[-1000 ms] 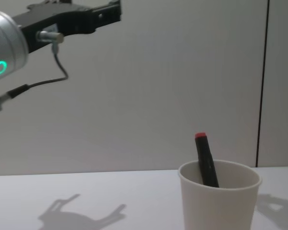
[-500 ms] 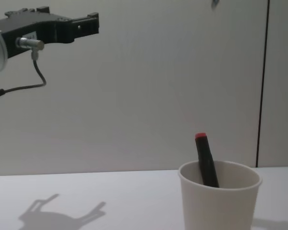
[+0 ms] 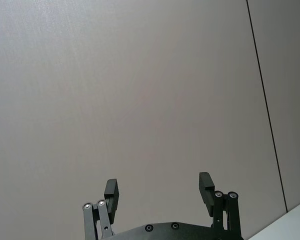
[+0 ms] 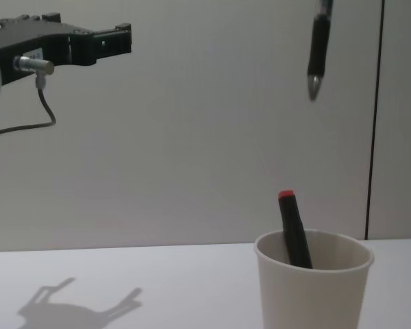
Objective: Place the pen into the pen holder.
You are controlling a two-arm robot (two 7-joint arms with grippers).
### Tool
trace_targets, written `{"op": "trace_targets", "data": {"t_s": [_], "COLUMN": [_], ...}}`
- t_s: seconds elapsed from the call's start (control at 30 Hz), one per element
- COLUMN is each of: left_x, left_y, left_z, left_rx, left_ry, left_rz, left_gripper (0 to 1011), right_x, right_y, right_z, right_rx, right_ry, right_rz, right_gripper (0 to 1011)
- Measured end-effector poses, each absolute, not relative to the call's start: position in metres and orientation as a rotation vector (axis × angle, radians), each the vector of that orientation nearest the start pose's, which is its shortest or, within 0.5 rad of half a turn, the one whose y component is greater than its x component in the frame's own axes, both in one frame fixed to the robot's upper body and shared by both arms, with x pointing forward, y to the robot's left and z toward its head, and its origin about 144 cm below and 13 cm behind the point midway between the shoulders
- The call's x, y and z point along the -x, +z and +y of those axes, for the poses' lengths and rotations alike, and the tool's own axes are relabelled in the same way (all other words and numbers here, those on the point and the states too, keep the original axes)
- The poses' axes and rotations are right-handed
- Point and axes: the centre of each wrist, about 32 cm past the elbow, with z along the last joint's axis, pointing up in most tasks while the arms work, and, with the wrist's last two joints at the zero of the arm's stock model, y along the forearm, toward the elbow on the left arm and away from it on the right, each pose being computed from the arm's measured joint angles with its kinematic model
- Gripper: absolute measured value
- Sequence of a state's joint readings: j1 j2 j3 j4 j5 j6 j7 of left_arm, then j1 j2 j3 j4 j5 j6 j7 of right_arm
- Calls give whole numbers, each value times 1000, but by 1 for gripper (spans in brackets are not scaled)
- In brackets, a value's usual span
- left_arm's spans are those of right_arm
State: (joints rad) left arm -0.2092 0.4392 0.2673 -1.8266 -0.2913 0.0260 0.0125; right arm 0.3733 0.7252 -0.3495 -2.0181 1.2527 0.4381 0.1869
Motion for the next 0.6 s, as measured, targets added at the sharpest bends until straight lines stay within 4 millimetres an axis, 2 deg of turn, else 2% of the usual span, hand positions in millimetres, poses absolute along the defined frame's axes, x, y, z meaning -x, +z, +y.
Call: {"op": "trace_targets", "data": {"t_s": [0.6], "left_x": [-481], "left_y": [1277], "left_z": [245], "left_rx": [123], "left_ry": [1251], "left_rz": [-357], "left_gripper": [1001], "right_x": [-445], "right_y": [1333], "right_z": [-235], "right_rx": [-232], "right_ry": [-683], "right_rz": [66], "right_gripper": [147]}}
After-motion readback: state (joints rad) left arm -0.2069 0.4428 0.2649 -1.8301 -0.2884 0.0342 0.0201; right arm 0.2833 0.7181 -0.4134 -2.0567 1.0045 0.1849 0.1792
